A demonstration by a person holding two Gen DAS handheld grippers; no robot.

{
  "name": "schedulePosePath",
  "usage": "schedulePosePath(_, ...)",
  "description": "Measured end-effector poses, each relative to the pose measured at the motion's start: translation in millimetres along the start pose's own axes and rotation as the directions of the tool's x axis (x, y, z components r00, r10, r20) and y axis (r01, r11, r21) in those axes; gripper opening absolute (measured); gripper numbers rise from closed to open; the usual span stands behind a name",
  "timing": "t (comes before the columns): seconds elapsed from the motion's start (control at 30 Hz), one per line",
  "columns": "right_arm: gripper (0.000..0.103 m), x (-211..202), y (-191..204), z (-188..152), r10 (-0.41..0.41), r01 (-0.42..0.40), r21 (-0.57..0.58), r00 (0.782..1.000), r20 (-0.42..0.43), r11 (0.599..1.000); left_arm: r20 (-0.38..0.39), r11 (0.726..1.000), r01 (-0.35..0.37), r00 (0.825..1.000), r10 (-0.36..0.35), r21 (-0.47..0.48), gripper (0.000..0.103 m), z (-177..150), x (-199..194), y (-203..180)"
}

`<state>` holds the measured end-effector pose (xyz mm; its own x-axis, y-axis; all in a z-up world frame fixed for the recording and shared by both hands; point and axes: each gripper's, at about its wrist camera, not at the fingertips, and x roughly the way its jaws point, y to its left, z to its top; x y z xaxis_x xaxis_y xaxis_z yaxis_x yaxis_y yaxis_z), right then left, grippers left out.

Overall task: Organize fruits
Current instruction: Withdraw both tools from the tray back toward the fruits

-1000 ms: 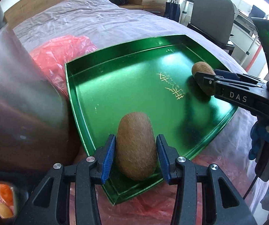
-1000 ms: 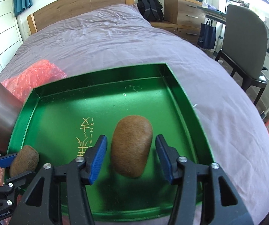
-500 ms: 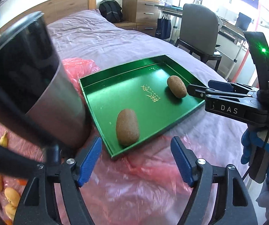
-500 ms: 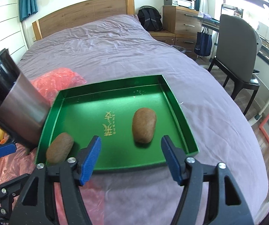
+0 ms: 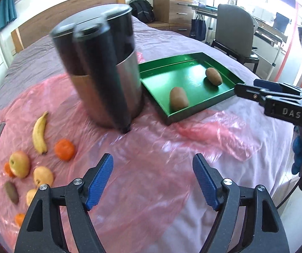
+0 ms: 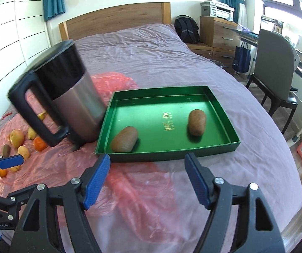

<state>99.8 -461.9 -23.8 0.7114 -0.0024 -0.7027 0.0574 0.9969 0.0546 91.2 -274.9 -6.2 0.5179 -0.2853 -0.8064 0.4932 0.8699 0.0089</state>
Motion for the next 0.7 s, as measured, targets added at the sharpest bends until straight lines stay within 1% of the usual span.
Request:
schedulePosePath(0.1, 0.081, -14, 14, -5, 0.022, -0.022, -0.003, 1.0, 0.017, 1.0, 0.007, 1.0, -0.029, 1.0, 0.029, -0.01, 0.078, -15, -14, 9)
schedulePosePath(0.27, 0.081, -33, 35, -15, 0.05, -0.05, -0.014, 0.998, 0.029, 0.999, 0.008, 0.997, -0.063, 0.998, 0.063, -0.036, 0.082, -39, -35, 28)
schedulePosePath(0.4, 0.081, -45, 50, -22, 0.072, -0.071, -0.018, 0.997, 0.038, 0.997, 0.004, 0.995, -0.081, 0.997, 0.082, -0.058, 0.082, -58, -47, 44)
schedulePosePath(0.7, 0.081, -61, 97, -41, 0.142, -0.14, -0.038, 0.989, 0.048, 0.989, -0.006, 0.983, -0.122, 0.993, 0.122, -0.134, 0.082, -100, -67, 89)
